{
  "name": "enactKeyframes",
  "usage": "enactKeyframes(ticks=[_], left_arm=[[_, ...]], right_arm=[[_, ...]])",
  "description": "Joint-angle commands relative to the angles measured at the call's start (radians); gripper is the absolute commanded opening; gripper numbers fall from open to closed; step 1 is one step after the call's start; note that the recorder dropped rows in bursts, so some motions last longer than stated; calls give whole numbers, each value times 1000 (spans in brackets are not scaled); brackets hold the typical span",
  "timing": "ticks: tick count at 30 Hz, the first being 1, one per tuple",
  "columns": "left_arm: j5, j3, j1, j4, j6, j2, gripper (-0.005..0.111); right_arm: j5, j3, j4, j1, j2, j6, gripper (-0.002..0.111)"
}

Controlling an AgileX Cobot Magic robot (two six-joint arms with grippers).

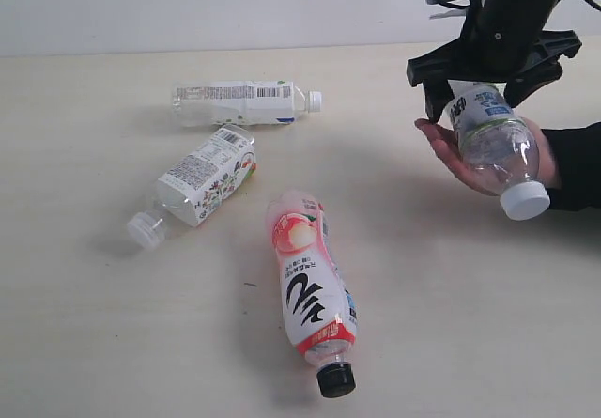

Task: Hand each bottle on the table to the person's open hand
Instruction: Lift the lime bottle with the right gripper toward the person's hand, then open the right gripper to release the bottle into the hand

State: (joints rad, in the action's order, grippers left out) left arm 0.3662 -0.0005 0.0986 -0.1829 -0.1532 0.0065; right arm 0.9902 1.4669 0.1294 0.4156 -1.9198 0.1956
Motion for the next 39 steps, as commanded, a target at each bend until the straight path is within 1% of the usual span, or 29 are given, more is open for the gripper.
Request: enactKeyframes(ticks=[1,3,8,14,17,21,25,29,33,38,39], left_arm=[[-6,0,5,-11,3,-7,0],[-6,0,5,-11,3,-7,0],[-6,0,5,-11,3,-7,0],[-6,0,5,-11,3,-7,0],[-6,0,5,-11,3,-7,0],[-6,0,5,-11,3,-7,0],[-6,0,5,-11,3,-7,0],[-6,0,5,-11,3,-7,0],[-6,0,5,-11,3,-7,0],[-6,0,5,-11,3,-7,0],[-6,0,5,-11,3,-7,0]], right_arm=[[-13,6,4,-5,2,-1,98],[-12,6,17,-5,2,-3,100],[7,6,25,-3,32,-30,100],[40,6,38,-3,139,-54,100],[71,6,22,-3,203,-73,100],[155,6,-8,-3,283,-106,100],[185,-14,-92,-3,368,-153,100],[59,-129,-218,-3,490,-229,100],[-112,-302,-267,-3,653,-231,100],[-275,-497,-320,-3,855,-247,100],[-326,-574,-348,-3,930,-273,100]])
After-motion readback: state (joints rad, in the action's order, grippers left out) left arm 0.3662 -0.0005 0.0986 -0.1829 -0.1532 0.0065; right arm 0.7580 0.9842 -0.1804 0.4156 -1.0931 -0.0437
